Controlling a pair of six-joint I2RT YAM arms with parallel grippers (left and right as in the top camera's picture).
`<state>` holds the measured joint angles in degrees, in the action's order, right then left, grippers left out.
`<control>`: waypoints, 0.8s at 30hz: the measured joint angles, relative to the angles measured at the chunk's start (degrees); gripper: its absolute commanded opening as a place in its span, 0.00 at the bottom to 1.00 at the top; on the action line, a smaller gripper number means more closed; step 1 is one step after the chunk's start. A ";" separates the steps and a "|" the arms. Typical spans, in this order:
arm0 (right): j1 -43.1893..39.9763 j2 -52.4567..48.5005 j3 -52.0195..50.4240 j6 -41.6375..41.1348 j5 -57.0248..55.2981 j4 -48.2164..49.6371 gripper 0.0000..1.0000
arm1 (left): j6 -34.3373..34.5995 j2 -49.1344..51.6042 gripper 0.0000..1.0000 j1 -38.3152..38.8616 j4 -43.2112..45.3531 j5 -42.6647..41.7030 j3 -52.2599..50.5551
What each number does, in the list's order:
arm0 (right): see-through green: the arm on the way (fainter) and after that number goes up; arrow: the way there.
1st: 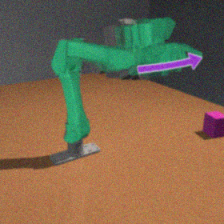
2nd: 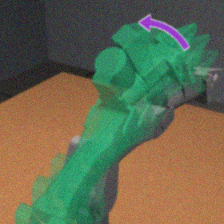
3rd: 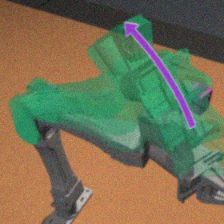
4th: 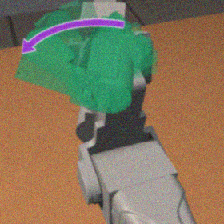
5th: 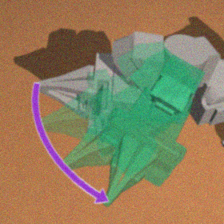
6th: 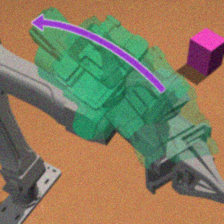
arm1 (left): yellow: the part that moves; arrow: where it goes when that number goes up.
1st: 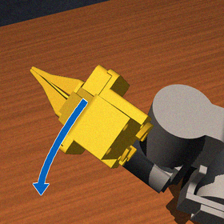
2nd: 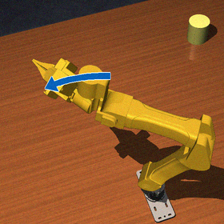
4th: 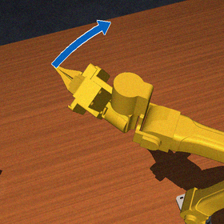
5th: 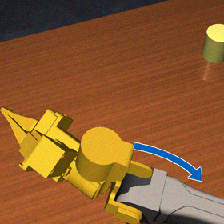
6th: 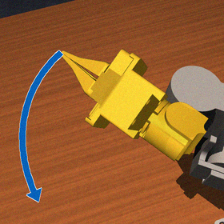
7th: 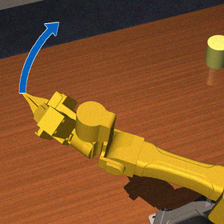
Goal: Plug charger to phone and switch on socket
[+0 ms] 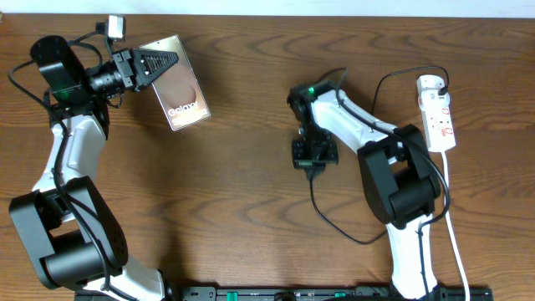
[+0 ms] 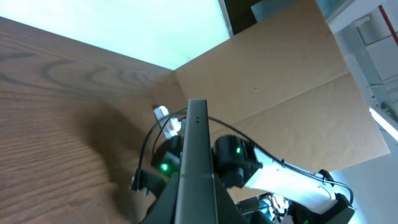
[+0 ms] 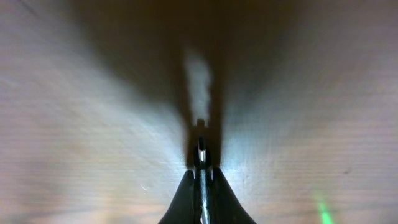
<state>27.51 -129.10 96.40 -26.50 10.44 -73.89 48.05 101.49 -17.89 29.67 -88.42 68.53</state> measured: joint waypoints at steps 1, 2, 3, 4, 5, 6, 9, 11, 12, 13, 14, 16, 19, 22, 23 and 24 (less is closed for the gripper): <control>-0.15 -0.61 2.12 0.17 -0.22 -1.29 0.01 | 0.02 0.00 0.07 0.00 0.00 0.00 0.00; -0.33 -0.87 4.02 0.33 -0.70 -2.56 0.01 | 0.00 0.00 0.07 0.00 0.00 0.00 0.00; -0.39 -0.98 6.10 0.46 -1.14 -3.87 0.01 | 0.00 0.00 0.07 0.00 0.00 -0.02 0.00; -0.63 -0.98 8.31 0.59 -1.60 -5.22 0.01 | 0.00 0.00 0.07 0.00 0.00 -0.02 0.00; -0.74 -0.96 10.38 0.68 -1.97 -6.05 0.01 | 0.00 0.00 0.07 0.00 0.00 -0.02 0.00; -0.83 -0.94 12.57 0.90 -2.38 -6.73 0.01 | 0.00 0.00 0.07 0.00 0.00 0.00 0.00; -0.94 -0.92 18.67 1.60 -2.97 -8.55 0.01 | 0.00 0.00 0.07 0.00 0.00 -0.02 0.00; -0.98 -0.90 22.95 2.51 -3.17 -10.38 0.01 | 0.00 0.00 0.07 0.00 0.02 -0.07 0.00; -0.98 -0.90 25.35 3.39 -2.91 -10.99 0.01 | 0.00 0.00 0.07 0.00 0.02 -0.02 0.00; -0.98 -0.90 27.54 4.50 -2.40 -11.04 0.01 | 0.00 0.00 0.07 0.00 0.02 -0.04 0.00; -0.98 -0.85 29.35 5.73 -1.49 -11.04 0.01 | 0.00 0.00 0.07 0.00 0.02 -0.02 0.00; -1.03 -0.70 33.18 10.47 3.30 -10.82 0.01 | 0.00 0.00 0.07 0.00 0.02 -0.02 0.00; -1.09 -0.24 36.94 20.98 16.24 -10.60 0.01 | 0.00 0.00 0.07 0.00 0.02 -0.02 0.00; -1.09 0.20 37.86 33.24 32.63 -11.58 0.01 | 0.00 0.00 0.07 0.00 0.02 -0.02 0.00; -1.05 0.24 37.77 36.94 37.57 -12.02 0.01 | 0.00 0.00 0.07 0.00 0.02 -0.02 0.00; -0.98 0.24 37.42 40.70 42.53 -12.04 0.01 | 0.00 0.00 0.07 0.00 0.02 -0.02 0.00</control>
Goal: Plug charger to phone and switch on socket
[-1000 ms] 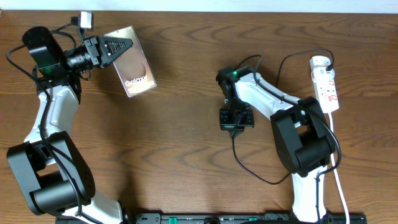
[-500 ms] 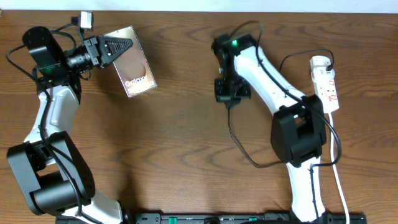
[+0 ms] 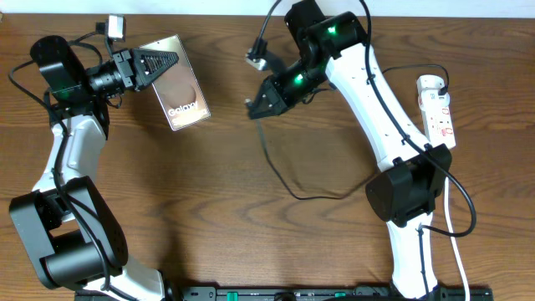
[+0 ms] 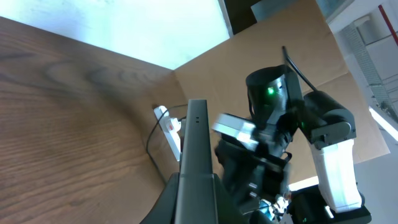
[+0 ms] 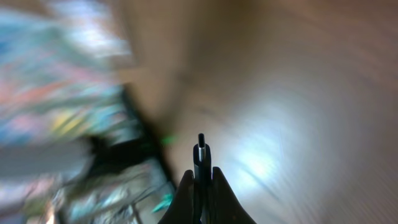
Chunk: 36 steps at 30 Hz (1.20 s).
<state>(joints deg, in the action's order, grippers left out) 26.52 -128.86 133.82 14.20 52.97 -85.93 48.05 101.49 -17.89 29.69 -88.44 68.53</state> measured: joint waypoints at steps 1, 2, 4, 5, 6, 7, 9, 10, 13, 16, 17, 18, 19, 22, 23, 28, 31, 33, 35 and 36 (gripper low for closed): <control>0.00 0.00 -0.46 2.38 3.30 0.02 0.01 | 0.00 0.00 0.07 0.00 0.00 -0.02 0.00; 0.00 0.00 -1.20 5.05 6.75 0.02 0.01 | 0.00 0.00 0.07 0.00 0.00 -0.02 0.00; 0.00 0.02 -3.41 9.62 12.46 0.39 0.01 | 0.00 0.00 0.07 0.00 0.02 0.00 0.00; 0.02 0.02 -4.83 11.43 14.78 0.83 0.01 | 0.00 0.00 0.07 0.00 0.00 -0.02 0.00; 0.02 0.02 -6.51 13.16 16.92 1.42 0.01 | 0.00 0.00 0.07 0.00 0.02 0.00 0.00; 0.09 0.02 -8.04 14.16 18.45 2.36 0.01 | 0.00 0.00 0.08 0.00 0.00 0.00 0.00; 0.09 0.02 -11.39 16.06 21.29 4.24 0.01 | 0.00 0.00 0.07 0.00 0.00 -0.02 0.00; 0.13 0.02 -13.14 16.57 22.56 5.49 0.01 | 0.00 0.00 0.07 0.00 0.02 0.00 0.00; 0.39 0.00 -17.70 17.84 25.90 8.90 0.01 | 0.00 0.00 0.07 0.00 0.02 0.00 0.00; 1.14 0.02 -20.85 18.49 28.09 11.65 0.01 | 0.00 0.00 0.08 0.00 0.00 0.00 0.00; 1.55 0.00 -21.44 18.60 28.55 12.31 0.01 | 0.00 0.00 0.07 0.00 0.00 -0.02 0.00; 2.03 0.00 -21.94 18.69 28.94 12.90 0.01 | 0.00 0.00 0.07 0.00 0.02 0.00 0.00; 2.54 0.02 -22.25 18.69 29.33 13.44 0.01 | 0.00 0.00 0.07 0.00 0.00 0.00 0.00; 4.17 0.00 -22.67 18.88 30.10 15.13 0.01 | 0.00 0.00 0.07 0.11 0.00 0.00 0.00; 4.66 0.02 -22.67 18.88 30.25 15.63 0.01 | 0.00 0.00 0.08 0.13 0.00 0.00 0.00; 6.47 0.00 -22.69 16.87 30.93 20.37 0.01 | 0.00 0.00 0.07 1.22 0.00 0.02 0.00; 6.60 0.02 -22.69 14.97 31.06 22.51 0.01 | 0.00 0.00 0.07 2.19 0.02 0.04 0.00; 6.60 0.00 -22.69 14.14 31.04 22.71 0.01 | 0.00 0.00 0.07 2.80 0.00 0.04 0.00; 6.60 0.00 -22.69 13.64 30.99 22.80 0.01 | 0.00 0.00 0.07 3.34 0.00 0.04 0.00; 6.60 0.02 -22.69 13.31 30.84 22.80 0.01 | 0.00 0.00 0.07 3.50 0.00 0.04 0.00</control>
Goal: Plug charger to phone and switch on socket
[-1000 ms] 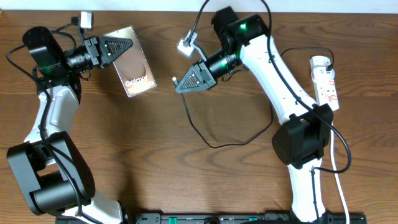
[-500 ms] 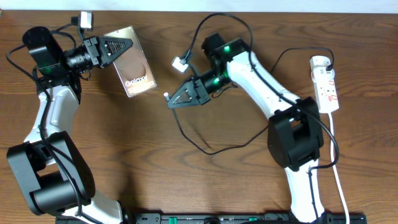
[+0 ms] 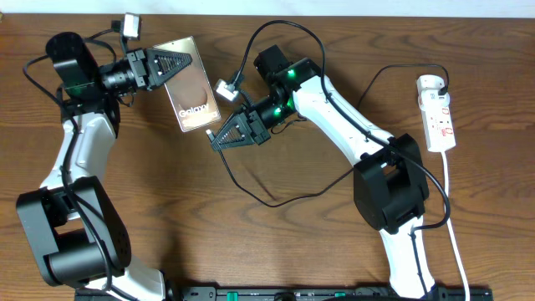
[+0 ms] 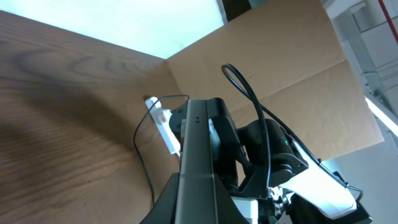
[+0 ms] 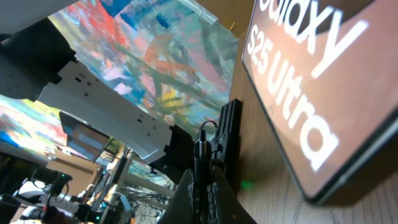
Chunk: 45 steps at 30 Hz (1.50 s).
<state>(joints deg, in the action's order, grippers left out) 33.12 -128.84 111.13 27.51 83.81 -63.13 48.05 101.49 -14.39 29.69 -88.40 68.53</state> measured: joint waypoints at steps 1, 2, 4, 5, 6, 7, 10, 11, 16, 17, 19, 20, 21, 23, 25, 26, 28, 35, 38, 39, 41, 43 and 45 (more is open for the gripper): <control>0.00 -0.02 0.00 -0.15 -0.13 0.02 0.01 | 0.00 0.00 0.07 0.09 0.00 0.00 0.00; 0.00 -0.02 0.00 -0.31 -0.28 0.04 0.01 | 0.02 0.00 0.07 0.11 0.00 0.00 0.00; 0.00 0.00 0.00 -0.48 -0.39 0.04 0.01 | 0.02 0.00 0.07 0.09 0.00 0.00 0.00; 0.00 0.00 0.00 -0.55 -0.52 0.20 0.01 | 0.04 0.00 0.07 0.09 0.00 0.00 0.00; 0.00 -0.02 0.00 -0.68 -0.68 0.48 0.01 | 0.13 0.00 0.07 0.09 0.00 0.00 0.00; 0.00 -0.02 0.00 -0.94 -0.74 0.83 0.01 | 0.17 0.00 0.07 0.09 0.00 0.00 0.00; -0.04 0.00 0.00 -2.19 -0.98 2.21 0.01 | 0.17 0.00 0.07 0.09 0.00 0.00 0.00; -0.04 -0.02 0.00 -2.69 -1.05 2.75 0.01 | 0.17 0.00 0.07 0.09 0.00 0.00 0.00; -0.07 -0.02 0.00 -5.42 -1.14 4.90 0.01 | 0.17 0.00 0.07 0.09 0.00 0.13 0.00; -0.07 0.00 0.00 -6.03 -1.20 5.22 0.01 | 0.17 0.00 0.08 0.09 0.02 0.22 0.00; -0.07 0.00 0.00 -7.13 -1.55 5.84 0.01 | 0.17 0.00 0.07 0.09 0.00 0.24 0.00; -0.11 -0.02 0.00 -7.52 -1.68 5.97 0.01 | 0.17 0.00 0.07 0.09 0.00 0.24 0.00; -0.15 0.00 0.00 -7.89 -1.88 6.12 0.01 | 0.17 0.00 0.07 0.09 0.02 0.26 0.00; -0.20 0.00 0.00 -8.50 -2.25 6.40 0.01 | 0.20 0.00 0.07 0.09 0.00 0.37 0.00; -0.22 0.00 0.00 -8.92 -2.51 6.47 0.01 | 0.17 0.00 0.07 0.09 0.02 0.74 0.00; -0.26 -0.02 0.00 -9.05 -2.69 6.47 0.01 | 0.20 0.00 0.07 0.09 0.00 1.07 0.00; -0.35 -0.02 0.00 -9.16 -2.86 6.49 0.01 | 0.20 0.00 0.07 0.09 0.00 1.55 0.00; -1.05 0.00 0.00 -9.35 -2.93 6.56 0.01 | 0.17 0.00 0.07 0.09 0.02 2.91 0.00; -1.46 0.00 0.00 -9.35 -3.10 6.58 0.01 | 0.22 0.00 0.07 0.09 0.02 3.41 0.00; -1.64 -0.02 0.00 -9.35 -3.13 6.60 0.01 | 0.24 0.00 0.07 0.09 0.02 3.61 0.00; -1.79 -0.02 0.00 -9.35 -3.26 6.62 0.01 | 0.52 0.00 0.07 0.09 0.26 4.02 0.00; -1.79 -0.02 0.00 -9.35 -3.32 6.73 0.01 | 1.07 0.00 0.07 0.09 0.52 4.42 0.00; -1.79 -0.02 0.00 -9.35 -3.32 7.02 0.01 | 1.68 0.00 0.07 0.09 0.79 4.76 0.00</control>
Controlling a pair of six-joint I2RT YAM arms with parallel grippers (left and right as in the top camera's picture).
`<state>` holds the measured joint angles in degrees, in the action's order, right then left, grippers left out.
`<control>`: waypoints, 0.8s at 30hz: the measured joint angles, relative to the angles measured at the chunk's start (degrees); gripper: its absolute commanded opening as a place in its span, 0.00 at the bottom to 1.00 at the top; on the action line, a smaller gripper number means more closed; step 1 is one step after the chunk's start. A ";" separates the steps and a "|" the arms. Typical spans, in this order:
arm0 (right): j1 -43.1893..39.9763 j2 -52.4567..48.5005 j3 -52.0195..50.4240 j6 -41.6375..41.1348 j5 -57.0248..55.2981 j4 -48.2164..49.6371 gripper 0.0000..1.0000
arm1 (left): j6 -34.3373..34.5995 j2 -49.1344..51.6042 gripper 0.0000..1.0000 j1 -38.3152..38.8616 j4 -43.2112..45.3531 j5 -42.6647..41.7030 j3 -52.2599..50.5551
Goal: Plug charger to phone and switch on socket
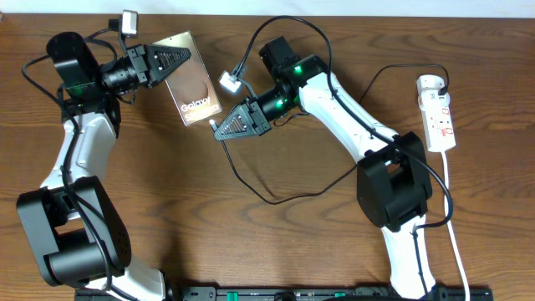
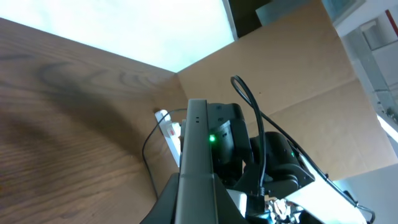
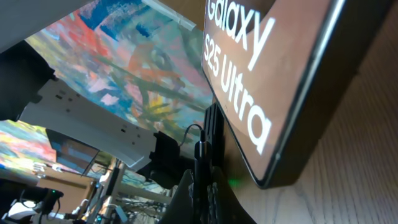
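Note:
My left gripper [image 1: 171, 60] is shut on the phone [image 1: 195, 90], a gold slab whose screen reads Galaxy S25 Ultra [image 3: 261, 81], held tilted above the table's upper left. Seen edge-on, the phone [image 2: 198, 155] fills the middle of the left wrist view. My right gripper [image 1: 219, 130] is shut on the black charger plug [image 3: 200, 163], just below and right of the phone's lower edge. The black cable [image 1: 276, 196] trails from the plug in a loop. The white socket strip [image 1: 439, 113] lies at the right edge.
The wooden table [image 1: 251, 242] spreads under both arms. A white adapter block [image 1: 229, 82] hangs on the cable near the right arm's wrist. A white lead [image 1: 456, 242] runs from the socket strip down the right side. Brown cardboard [image 2: 298, 93] stands behind the table.
My right gripper with the plug has shifted slightly up and toward the phone's lower edge. The phone now looms larger in the right wrist view. My left gripper has barely moved.
My right gripper was down on the table middle, shut on the plug, while my left held the phone at the upper left. Then the right arm was raised at the back with the plug. Later it sat beside the phone's lower edge, and is now closer.

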<state>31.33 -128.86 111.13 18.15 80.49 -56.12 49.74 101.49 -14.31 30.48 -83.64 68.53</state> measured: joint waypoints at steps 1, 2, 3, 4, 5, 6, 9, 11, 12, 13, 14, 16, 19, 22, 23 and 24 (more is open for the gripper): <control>0.00 0.00 0.00 0.00 0.00 0.13 0.01 | 0.15 0.00 0.07 0.00 0.04 0.02 0.00; 0.00 0.02 0.00 -0.02 0.00 0.28 0.01 | 0.26 0.00 0.07 0.00 0.11 0.02 0.00; 0.00 0.00 0.00 0.00 0.00 0.42 0.01 | 0.44 0.00 0.07 0.00 0.22 0.04 0.00; 0.00 0.02 -0.11 0.00 0.04 0.63 0.01 | 0.61 0.00 0.07 0.00 0.22 0.13 0.00; 0.00 0.02 -0.28 -0.02 0.26 0.96 0.01 | 0.70 0.00 0.07 0.00 0.24 0.20 0.00; 0.00 0.00 -0.46 -0.02 0.57 1.29 0.01 | 0.87 0.00 0.07 0.00 0.24 0.22 0.00; -0.11 0.02 -1.27 -0.04 1.36 2.36 0.01 | 1.09 0.00 0.07 0.00 0.42 0.24 0.00; -0.26 0.00 -1.84 -0.09 2.14 2.93 0.01 | 1.11 0.00 0.07 0.00 0.98 0.24 0.00; -0.37 0.00 -2.23 -0.20 2.51 3.56 0.01 | 1.18 0.00 0.07 0.00 1.14 0.24 0.00; -0.52 0.00 -2.82 -0.26 3.08 4.59 0.01 | 1.27 0.00 0.07 0.00 1.27 0.24 0.00; -0.72 0.02 -3.61 -0.39 3.89 5.86 0.01 | 1.29 0.00 0.07 0.00 1.31 0.24 0.00; -0.94 0.00 -5.03 -0.70 4.96 7.63 0.01 | 1.31 0.00 0.07 0.00 1.31 0.24 0.00; -1.36 0.00 -6.64 -1.29 5.86 9.27 0.01 | 1.31 0.00 0.07 0.00 1.38 0.24 0.00; -1.42 0.02 -6.99 -1.46 6.40 9.99 0.01 | 1.31 0.00 0.08 0.00 1.42 0.26 0.00; -1.42 0.02 -7.02 -1.57 6.56 10.58 0.01 | 1.31 0.00 0.07 0.00 1.44 0.24 0.00; -1.42 0.02 -7.02 -1.66 6.62 11.34 0.01 | 1.31 0.00 0.07 0.00 1.42 0.26 0.00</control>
<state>29.91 -128.84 104.12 16.49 87.11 -44.77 51.05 101.49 -14.31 31.90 -83.37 68.53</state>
